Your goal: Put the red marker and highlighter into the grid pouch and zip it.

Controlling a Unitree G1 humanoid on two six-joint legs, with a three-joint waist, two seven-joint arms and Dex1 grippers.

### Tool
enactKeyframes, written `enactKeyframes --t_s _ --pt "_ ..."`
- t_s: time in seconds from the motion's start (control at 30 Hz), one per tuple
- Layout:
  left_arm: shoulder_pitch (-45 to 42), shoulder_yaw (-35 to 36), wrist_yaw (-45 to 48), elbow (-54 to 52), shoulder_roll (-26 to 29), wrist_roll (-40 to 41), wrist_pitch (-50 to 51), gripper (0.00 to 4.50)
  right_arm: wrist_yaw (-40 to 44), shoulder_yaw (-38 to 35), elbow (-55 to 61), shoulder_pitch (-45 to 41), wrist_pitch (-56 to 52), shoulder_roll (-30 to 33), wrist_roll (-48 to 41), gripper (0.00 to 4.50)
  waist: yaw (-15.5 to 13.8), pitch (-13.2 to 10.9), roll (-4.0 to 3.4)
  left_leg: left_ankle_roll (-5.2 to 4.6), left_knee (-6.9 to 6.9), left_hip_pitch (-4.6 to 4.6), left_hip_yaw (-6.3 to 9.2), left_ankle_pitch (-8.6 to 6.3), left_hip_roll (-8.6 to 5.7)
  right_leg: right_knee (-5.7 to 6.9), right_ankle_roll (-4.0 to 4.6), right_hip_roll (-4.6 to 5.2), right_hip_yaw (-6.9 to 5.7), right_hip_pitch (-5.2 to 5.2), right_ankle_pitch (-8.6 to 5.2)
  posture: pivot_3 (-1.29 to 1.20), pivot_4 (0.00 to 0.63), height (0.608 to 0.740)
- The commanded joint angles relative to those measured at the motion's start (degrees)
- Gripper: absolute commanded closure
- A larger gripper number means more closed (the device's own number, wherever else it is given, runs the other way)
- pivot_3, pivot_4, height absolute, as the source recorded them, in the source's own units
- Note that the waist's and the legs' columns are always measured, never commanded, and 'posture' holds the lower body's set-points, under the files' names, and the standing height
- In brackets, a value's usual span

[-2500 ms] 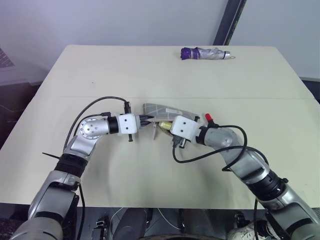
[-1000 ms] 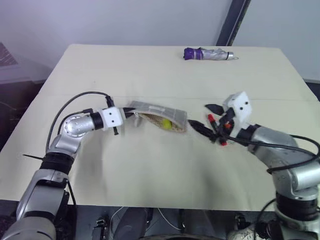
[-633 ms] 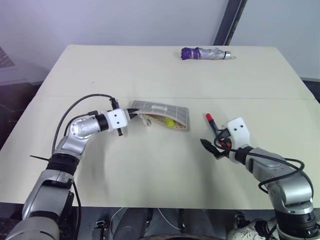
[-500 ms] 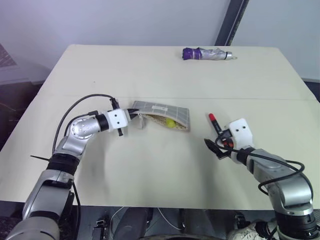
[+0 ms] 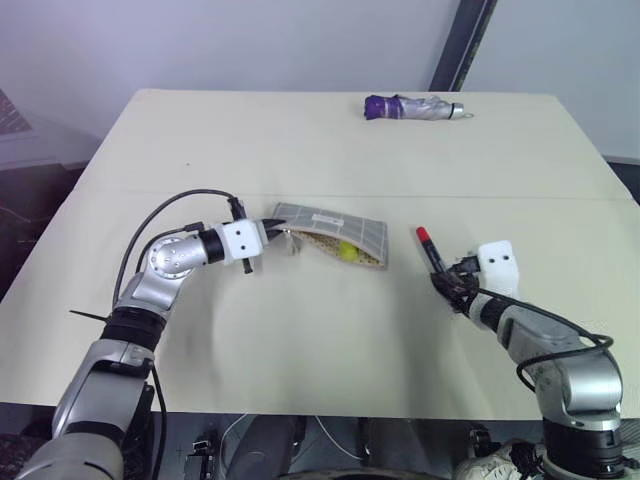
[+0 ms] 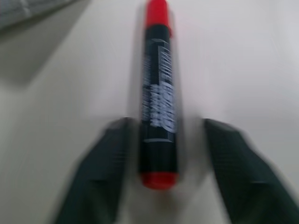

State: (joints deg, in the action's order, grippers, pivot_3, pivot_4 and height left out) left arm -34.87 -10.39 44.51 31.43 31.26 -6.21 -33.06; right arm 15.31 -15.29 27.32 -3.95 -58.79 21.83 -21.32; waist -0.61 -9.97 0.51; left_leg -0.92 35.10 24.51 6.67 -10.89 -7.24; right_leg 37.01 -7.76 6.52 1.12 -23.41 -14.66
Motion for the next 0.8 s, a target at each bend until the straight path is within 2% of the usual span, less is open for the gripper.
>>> enactKeyframes --t_s 0.03,0.17,0.33,0.4,0.47,0.57,0.8 --pt "-0.73 0.29 -0.35 -1.55 -0.08 0.32 -0.93 4.50 2.58 -3.14 5.40 -3.61 1.11 -2.12 -6.93 4.10 0.12 -0.01 -0.02 0.00 0.00 0.00 0.00 0.00 0.02 0.00 0.00 -0.01 0.00 0.00 0.00 0.00 0.150 0.740" --pt "-1.04 0.20 -0.34 -1.06 -0.28 0.18 -1.11 4.50 10.57 -0.66 13.12 -6.25 4.22 -0.06 -14.89 4.09 0.28 -0.07 -0.12 0.00 0.00 0.00 0.00 0.00 0.04 0.01 0.00 -0.02 0.00 -0.01 0.00 0.00 0.150 0.740" --pt "-1.54 -0.01 -0.63 -0.52 -0.80 -0.30 -1.29 4.50 17.33 5.34 18.29 -3.36 3.68 8.33 -18.07 4.09 -0.13 -0.05 -0.05 -0.06 -0.03 0.01 0.05 -0.03 -0.02 -0.10 -0.05 0.04 -0.10 0.06 -0.03 0.00 0.150 0.740" --pt "-1.66 -0.18 -0.74 -0.38 -1.04 -0.70 -1.49 4.50 19.04 8.89 18.72 -2.19 3.93 12.53 -16.46 4.09 -0.10 -0.06 -0.05 -0.10 0.01 0.02 0.02 -0.05 -0.09 -0.12 -0.05 0.15 -0.08 0.07 -0.03 0.00 0.150 0.740" --pt "-1.65 -0.18 -0.77 -0.45 -1.27 -0.83 -1.50 4.50 18.51 14.43 17.05 -1.87 4.78 17.78 -10.69 4.09 -0.08 -0.06 -0.03 -0.10 0.08 0.02 0.00 -0.05 -0.13 -0.11 -0.05 0.22 -0.06 0.09 -0.03 0.00 0.150 0.740" --pt "-1.52 0.17 -0.87 -0.54 -1.18 -0.67 -1.29 4.50 14.02 15.18 13.36 -3.26 4.75 16.16 -8.52 4.09 -0.07 -0.04 0.06 0.01 0.08 0.02 0.00 -0.11 -0.06 -0.11 -0.05 0.23 -0.06 0.09 -0.03 0.00 0.150 0.740" --pt "-1.06 0.28 -0.56 -0.95 -0.67 -0.61 -1.62 4.50 11.39 12.44 9.38 -6.18 3.07 12.81 -9.95 4.09 -0.07 -0.05 0.05 -0.07 0.03 0.02 0.00 -0.04 -0.04 -0.08 -0.05 0.18 -0.05 0.04 -0.03 0.00 0.150 0.740"
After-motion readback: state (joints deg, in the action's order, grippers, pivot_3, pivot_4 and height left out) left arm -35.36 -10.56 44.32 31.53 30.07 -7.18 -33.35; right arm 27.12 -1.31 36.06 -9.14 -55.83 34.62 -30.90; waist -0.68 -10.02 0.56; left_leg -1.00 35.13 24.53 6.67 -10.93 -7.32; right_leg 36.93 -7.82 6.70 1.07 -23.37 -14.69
